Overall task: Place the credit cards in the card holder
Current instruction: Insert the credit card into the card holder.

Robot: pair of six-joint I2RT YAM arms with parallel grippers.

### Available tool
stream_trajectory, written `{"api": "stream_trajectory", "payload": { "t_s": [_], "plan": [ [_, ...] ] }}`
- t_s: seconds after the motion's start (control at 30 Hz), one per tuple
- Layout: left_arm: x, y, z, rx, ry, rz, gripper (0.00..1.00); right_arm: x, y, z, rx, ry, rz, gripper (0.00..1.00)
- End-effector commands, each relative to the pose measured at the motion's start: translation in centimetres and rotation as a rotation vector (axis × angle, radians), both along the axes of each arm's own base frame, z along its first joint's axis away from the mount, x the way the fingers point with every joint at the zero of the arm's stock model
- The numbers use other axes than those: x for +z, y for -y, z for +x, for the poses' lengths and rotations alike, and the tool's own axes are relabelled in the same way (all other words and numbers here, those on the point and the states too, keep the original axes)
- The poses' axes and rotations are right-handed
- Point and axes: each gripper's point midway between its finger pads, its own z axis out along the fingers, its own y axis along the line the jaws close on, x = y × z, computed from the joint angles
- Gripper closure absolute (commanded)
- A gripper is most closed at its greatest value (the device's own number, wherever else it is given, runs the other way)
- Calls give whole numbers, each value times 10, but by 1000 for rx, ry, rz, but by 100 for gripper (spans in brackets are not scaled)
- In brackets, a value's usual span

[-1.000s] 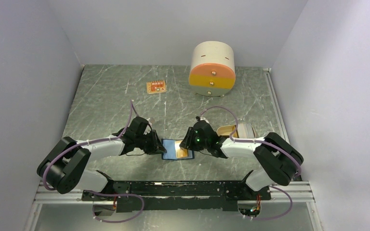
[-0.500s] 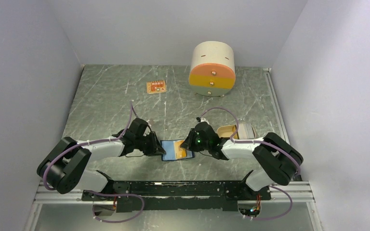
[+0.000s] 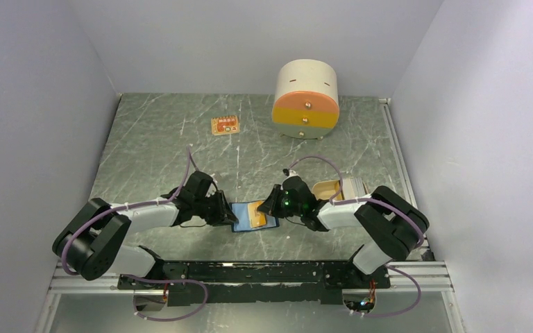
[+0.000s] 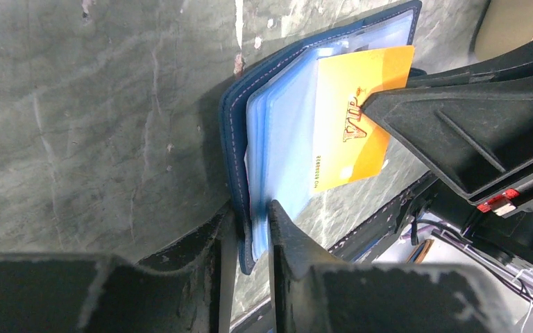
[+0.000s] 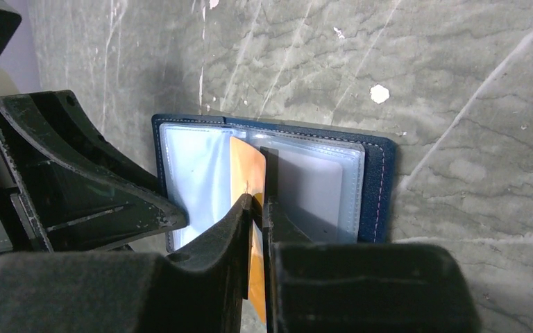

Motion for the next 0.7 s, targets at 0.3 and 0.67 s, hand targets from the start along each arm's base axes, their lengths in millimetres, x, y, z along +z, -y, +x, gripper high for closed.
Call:
{"api": "stream_trajectory", "payload": {
  "t_s": [0.3, 0.67],
  "plan": [
    [4, 5, 4, -3, 31, -47, 74, -28, 23, -17, -88, -78, 5, 93],
    [5, 8, 6, -6, 25, -52, 74, -31, 16, -22, -82, -101, 18, 93]
  ]
}}
